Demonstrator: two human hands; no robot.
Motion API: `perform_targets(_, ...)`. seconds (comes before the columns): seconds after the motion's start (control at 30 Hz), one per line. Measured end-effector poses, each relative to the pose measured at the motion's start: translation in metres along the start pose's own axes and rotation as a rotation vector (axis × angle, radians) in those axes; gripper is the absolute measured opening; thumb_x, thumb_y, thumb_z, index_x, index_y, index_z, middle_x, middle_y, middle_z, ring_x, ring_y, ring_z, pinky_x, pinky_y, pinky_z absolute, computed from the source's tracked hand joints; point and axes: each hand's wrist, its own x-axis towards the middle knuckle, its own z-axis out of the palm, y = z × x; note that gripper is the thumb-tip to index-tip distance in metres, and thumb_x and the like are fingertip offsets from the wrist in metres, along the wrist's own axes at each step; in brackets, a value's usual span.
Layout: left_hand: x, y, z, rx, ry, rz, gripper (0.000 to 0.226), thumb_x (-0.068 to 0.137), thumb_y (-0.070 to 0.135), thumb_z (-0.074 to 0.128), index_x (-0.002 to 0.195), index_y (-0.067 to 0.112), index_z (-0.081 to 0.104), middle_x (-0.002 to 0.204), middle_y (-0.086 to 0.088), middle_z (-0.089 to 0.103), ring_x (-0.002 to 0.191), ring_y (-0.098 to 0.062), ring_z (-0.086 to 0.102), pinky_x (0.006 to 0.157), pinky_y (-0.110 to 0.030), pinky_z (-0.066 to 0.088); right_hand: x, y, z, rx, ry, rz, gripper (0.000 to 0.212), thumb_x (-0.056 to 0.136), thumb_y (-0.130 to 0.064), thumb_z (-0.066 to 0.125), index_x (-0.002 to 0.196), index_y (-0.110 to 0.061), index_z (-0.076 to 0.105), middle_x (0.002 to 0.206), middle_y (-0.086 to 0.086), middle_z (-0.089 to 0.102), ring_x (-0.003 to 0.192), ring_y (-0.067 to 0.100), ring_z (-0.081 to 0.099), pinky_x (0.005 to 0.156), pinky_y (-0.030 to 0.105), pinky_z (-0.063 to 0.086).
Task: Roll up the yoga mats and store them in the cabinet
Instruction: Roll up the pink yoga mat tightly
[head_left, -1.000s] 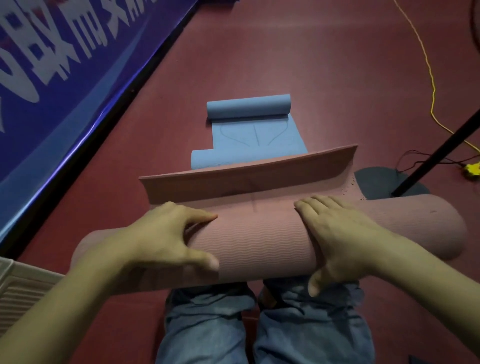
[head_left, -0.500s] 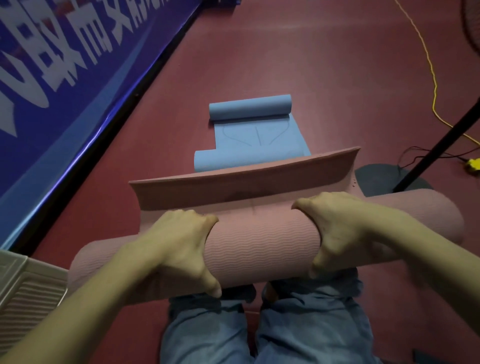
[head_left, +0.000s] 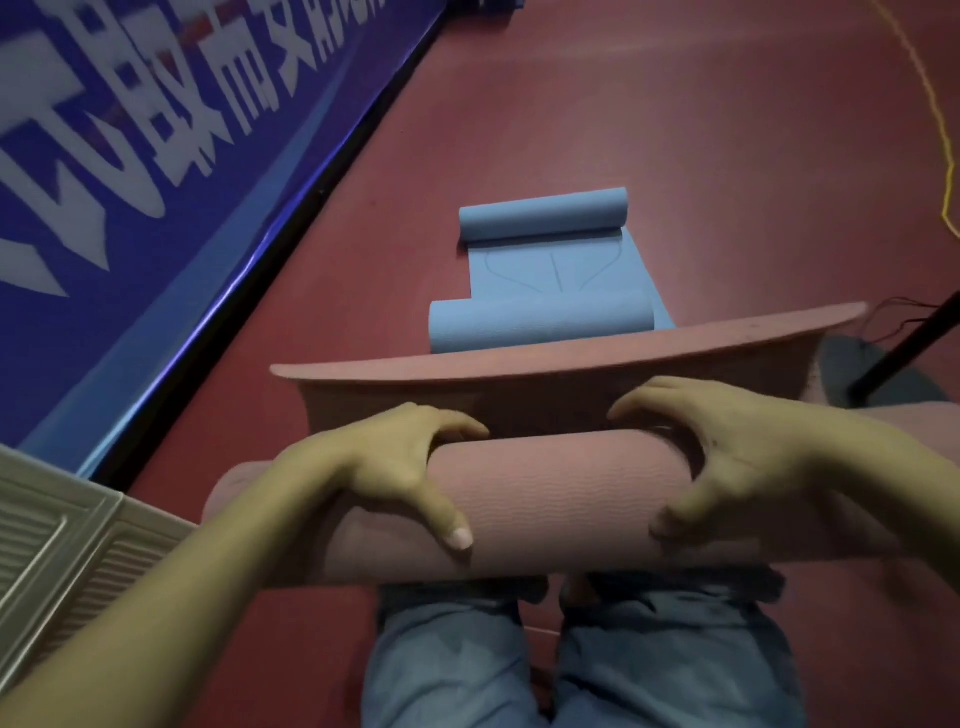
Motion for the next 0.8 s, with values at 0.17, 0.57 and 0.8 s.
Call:
perform_targets(0.17,0.006,-0.019,-0.017,-0.229,0.310,0.077,0.062,0.063,0.063,0.086,0.116,0.036,0.074,0.122,0.023,0.070,0.117,0.004,0.062,0.110,-0.035,0.047,0.001,0.008,0.007,-0.142,0.204,0.029,0.089,0.074,-0.066,0.043,0.155,-0.029,0.037,0.152,-0.009,0.047,0.136,0.009,0.042,0.113,0.027,0.034)
perform_targets(0.57,-0.008,0.042,0.004,0.410,0.122,-0.171,0.157,0.035,0.087,0.079,0.160,0.020,0.014,0.158,0.005,0.034,0.140,-0.020,0.039,0.118,-0.036,0.034,0.022,0.014,0.015,-0.354,0.150,0.111,0.146,0.044,-0.091,0.070,0.160,-0.026,0.010,0.159,-0.008,0.028,0.145,0.016,0.029,0.120,0.037,0.022)
perform_targets(0.8,-0.013,0.046,0.004,0.472,0.258,-0.127,0.110,0.031,0.089,0.072,0.124,0.035,0.051,0.112,0.015,0.066,0.098,-0.012,0.064,0.083,-0.032,0.050,0.015,0.007,0.009,-0.333,0.153,0.103,0.110,0.040,-0.085,0.071,0.135,-0.036,0.046,0.123,-0.015,0.061,0.107,0.014,0.060,0.088,0.031,0.048)
